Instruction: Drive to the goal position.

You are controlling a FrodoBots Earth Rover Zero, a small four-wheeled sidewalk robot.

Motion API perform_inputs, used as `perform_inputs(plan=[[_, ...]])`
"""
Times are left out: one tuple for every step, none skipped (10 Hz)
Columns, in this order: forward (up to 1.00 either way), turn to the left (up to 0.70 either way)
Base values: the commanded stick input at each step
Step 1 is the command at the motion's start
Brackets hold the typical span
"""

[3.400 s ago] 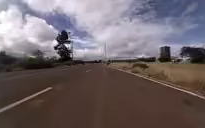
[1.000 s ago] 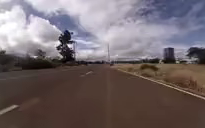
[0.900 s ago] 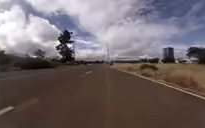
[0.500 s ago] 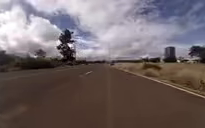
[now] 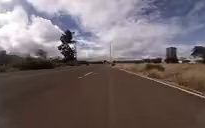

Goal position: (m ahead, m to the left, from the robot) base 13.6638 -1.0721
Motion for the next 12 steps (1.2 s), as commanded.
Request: perform_inputs(plan=[[0.7, 0.0], [0.7, 0.0], [0.7, 0.0], [0.7, 0.0], [0.7, 0.0], [0.7, 0.0], [0.7, 0.0], [0.7, 0.0], [0.7, 0.0], [0.7, 0.0], [0.7, 0.0], [0.7, 0.0]])
